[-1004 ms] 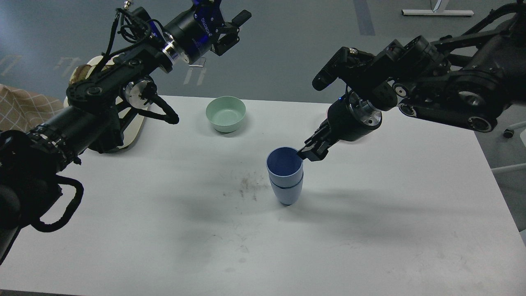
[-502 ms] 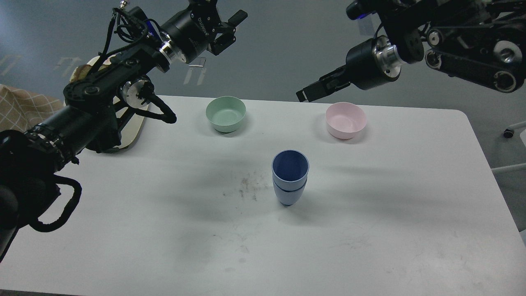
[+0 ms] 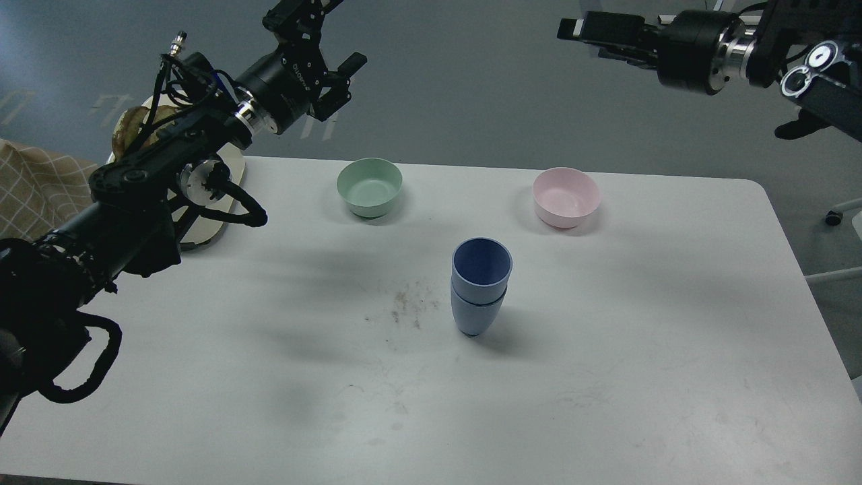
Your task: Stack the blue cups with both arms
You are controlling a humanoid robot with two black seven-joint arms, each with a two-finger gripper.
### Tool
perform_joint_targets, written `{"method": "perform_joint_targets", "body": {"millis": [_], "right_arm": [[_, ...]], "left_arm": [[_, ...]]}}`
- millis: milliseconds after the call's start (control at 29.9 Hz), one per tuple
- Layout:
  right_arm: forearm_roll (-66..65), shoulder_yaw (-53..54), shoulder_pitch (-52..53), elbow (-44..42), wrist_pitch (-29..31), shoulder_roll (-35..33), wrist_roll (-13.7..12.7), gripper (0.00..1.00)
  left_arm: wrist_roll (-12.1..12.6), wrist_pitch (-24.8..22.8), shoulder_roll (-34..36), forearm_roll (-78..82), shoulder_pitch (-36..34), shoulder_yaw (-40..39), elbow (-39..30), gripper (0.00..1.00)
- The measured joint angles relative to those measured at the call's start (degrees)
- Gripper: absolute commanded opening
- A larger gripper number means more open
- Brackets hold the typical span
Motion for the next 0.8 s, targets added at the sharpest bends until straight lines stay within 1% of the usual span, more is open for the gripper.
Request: {"method": "perform_joint_targets", "body": {"millis": [67, 167, 301, 536, 669, 803], "right_arm": [[0.0, 5.7, -4.1, -1.0, -1.9, 0.6, 0.0, 1.00], [0.1, 12.7, -8.1, -2.1, -1.8, 1.4, 0.0, 1.00], [3.5, 19.7, -12.4, -2.7, 1.4, 3.3, 0.0, 1.00], [17.0, 34.7, -19.0, -6.8, 8.0, 8.0, 0.0, 1.00], [19.1, 42.5, -22.3, -9.4, 13.2, 11.4, 0.0, 1.00], [19.3, 47.3, -25.6, -10.3, 14.3, 13.0, 0.0, 1.00]], "left_arm": [[0.0, 0.0, 0.0, -0.1, 0.3, -0.2, 0.9, 0.98], [0.0, 0.0, -0.1, -0.7, 1.1, -1.4, 1.3, 0.98], [0.0, 0.0, -0.6, -1.0, 3.7, -4.6, 1.6, 0.98], [0.0, 0.0, -2.5, -1.1, 7.1, -10.3, 1.7, 0.97], [0.0, 0.0, -3.0, -1.1, 8.7, -12.3, 1.7, 0.98], [0.0, 0.0, -3.7, -1.1, 9.7, -12.6, 1.8, 0.98]]}}
